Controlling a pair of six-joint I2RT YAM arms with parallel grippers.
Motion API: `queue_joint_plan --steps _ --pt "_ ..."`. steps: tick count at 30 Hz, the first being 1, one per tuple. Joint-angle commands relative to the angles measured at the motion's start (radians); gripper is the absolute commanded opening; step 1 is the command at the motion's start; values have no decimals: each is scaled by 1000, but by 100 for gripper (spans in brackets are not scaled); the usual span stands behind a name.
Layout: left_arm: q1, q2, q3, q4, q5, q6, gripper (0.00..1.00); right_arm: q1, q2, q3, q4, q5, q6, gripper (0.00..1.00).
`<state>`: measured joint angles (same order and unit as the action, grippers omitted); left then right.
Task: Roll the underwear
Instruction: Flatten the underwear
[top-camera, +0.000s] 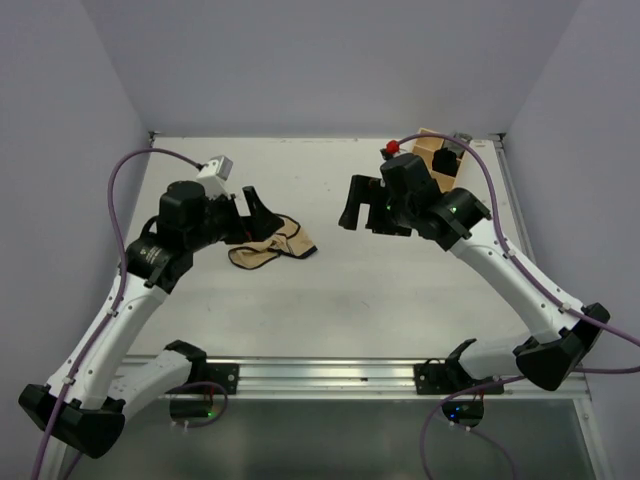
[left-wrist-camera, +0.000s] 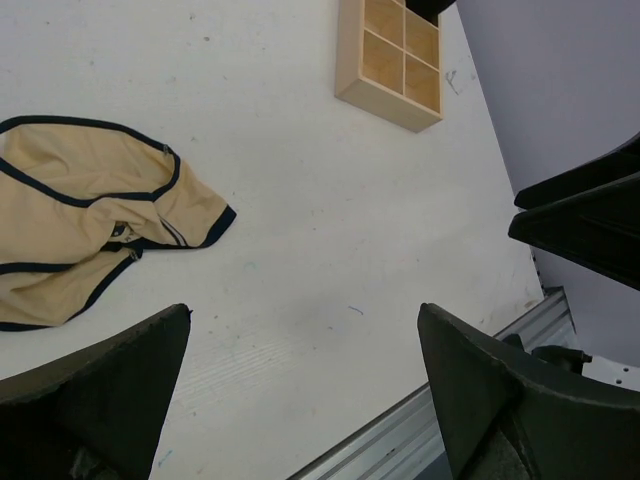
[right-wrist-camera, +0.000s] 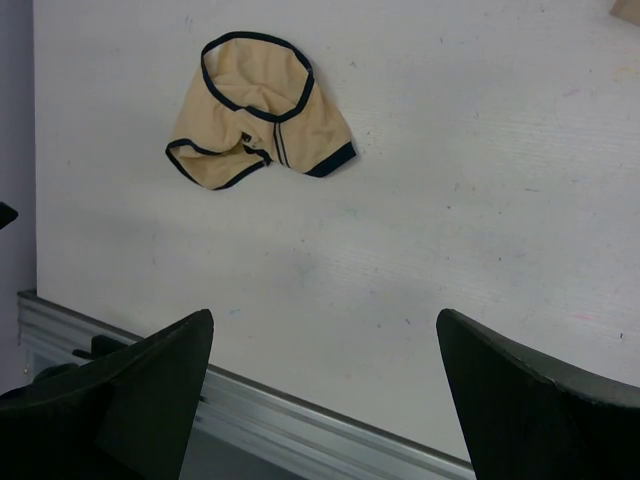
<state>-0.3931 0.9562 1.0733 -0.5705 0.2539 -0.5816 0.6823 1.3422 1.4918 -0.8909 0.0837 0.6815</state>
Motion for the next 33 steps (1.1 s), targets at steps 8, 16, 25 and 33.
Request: queue_joint_plan --steps 8,16,25,33 --pt "100 231 106 -98 -90 49 97 0 35 5 105 1 -19 98" --pt "258 319 -58 61 41 45 90 0 254 -41 360 1 -92 81" --pt "266 283 -291 113 -18 83 83 0 609 87 444 -142 -177 52" --pt "277 299 -409 248 4 63 80 0 761 188 449 -194 -238 48"
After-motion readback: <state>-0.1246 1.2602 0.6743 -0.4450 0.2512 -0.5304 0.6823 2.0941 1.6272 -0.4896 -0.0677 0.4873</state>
